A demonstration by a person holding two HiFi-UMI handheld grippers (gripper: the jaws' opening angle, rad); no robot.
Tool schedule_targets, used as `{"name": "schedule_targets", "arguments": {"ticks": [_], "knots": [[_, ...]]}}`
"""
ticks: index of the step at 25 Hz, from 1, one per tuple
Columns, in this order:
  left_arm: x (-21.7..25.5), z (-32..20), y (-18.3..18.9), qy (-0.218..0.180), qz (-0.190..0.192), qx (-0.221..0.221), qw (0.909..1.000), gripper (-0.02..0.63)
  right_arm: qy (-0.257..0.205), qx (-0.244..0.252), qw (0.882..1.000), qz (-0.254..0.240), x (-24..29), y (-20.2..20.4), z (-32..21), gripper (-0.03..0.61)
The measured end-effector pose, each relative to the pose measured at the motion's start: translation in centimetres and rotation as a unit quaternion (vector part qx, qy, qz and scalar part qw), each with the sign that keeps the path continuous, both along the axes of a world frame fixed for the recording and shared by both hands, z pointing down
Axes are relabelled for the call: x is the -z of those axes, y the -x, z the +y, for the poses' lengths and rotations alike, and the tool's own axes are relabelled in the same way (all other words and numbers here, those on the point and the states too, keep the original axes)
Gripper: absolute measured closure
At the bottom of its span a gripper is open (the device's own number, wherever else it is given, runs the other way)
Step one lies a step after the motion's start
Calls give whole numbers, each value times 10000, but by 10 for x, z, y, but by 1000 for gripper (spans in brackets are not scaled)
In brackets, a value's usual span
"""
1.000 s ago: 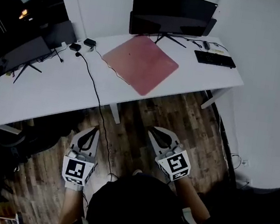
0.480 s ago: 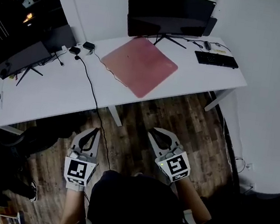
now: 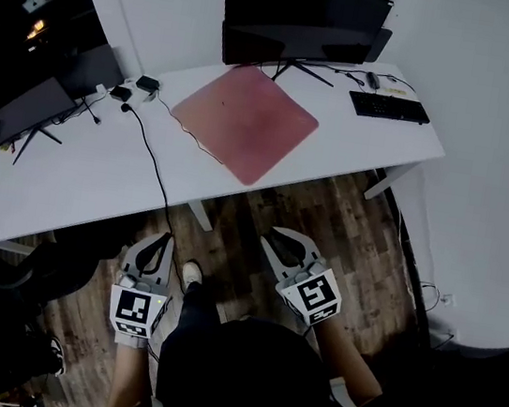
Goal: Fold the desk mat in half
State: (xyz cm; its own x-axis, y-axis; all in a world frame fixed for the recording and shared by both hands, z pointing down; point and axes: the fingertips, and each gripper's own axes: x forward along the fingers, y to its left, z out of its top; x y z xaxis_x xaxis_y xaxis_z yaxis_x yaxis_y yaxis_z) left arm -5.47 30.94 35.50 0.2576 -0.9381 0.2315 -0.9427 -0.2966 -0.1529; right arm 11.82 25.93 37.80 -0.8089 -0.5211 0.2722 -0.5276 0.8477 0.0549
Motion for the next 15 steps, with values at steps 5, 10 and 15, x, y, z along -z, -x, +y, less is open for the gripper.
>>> {"name": "schedule_targets", "arguments": {"ticks": [5, 10, 15], "knots": [[-14, -45, 32, 162, 139, -230, 9995, 609, 18, -167, 9998, 84, -3, 31, -41, 521], [-18, -98, 67, 130, 275, -514, 9982, 609, 33, -371, 9991, 205, -6, 67, -83, 502], [-27, -140, 97, 208, 340, -807, 9959, 609, 156, -685, 9971, 294, -14, 95, -119, 483]]}}
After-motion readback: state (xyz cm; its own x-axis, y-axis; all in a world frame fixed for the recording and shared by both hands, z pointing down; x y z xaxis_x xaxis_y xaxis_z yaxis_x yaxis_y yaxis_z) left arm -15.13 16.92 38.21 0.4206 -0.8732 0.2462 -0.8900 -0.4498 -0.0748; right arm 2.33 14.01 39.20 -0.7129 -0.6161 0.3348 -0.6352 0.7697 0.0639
